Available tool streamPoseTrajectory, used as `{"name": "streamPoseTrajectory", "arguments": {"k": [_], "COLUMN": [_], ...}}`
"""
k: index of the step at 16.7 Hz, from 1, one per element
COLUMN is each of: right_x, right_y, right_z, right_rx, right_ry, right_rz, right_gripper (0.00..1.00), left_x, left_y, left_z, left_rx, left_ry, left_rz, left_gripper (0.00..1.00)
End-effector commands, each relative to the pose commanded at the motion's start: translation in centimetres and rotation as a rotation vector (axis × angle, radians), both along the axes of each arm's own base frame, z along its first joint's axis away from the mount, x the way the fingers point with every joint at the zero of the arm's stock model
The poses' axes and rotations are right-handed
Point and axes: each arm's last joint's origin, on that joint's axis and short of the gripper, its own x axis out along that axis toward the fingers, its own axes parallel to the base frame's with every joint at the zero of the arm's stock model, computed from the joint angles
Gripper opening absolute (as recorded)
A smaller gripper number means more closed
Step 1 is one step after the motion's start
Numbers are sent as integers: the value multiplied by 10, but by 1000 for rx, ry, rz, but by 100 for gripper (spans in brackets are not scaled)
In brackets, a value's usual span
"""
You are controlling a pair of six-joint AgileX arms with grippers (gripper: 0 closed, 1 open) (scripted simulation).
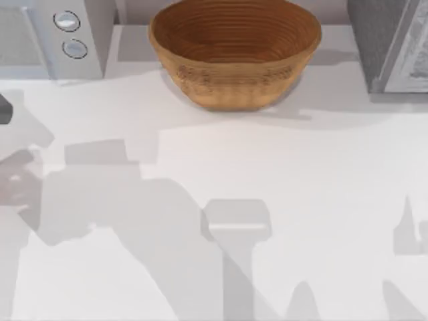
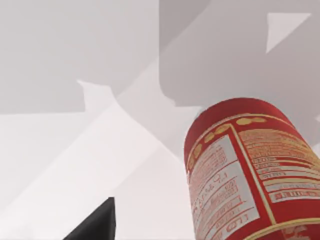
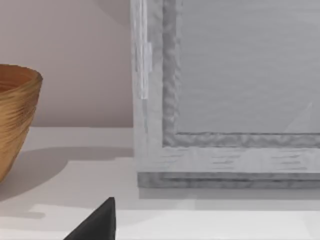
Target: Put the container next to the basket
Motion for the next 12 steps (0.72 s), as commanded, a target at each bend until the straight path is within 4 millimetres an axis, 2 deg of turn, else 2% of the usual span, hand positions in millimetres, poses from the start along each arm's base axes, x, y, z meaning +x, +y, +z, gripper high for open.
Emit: {"name": "streamPoseTrajectory", "arguments": {"k": [3, 12], "right_x": [0, 0], "right_y": [0, 0], "right_z": [0, 0], "right_rx": [0, 0], "right_ry": [0, 0], "right_rz": [0, 0], "right_gripper": [100, 100], "left_x": [0, 0], "left_y": [0, 0], "left_z": [0, 0], "left_rx": [0, 0], "left_ry": [0, 0], "left_rz": [0, 0], "left_gripper": [100, 32]}}
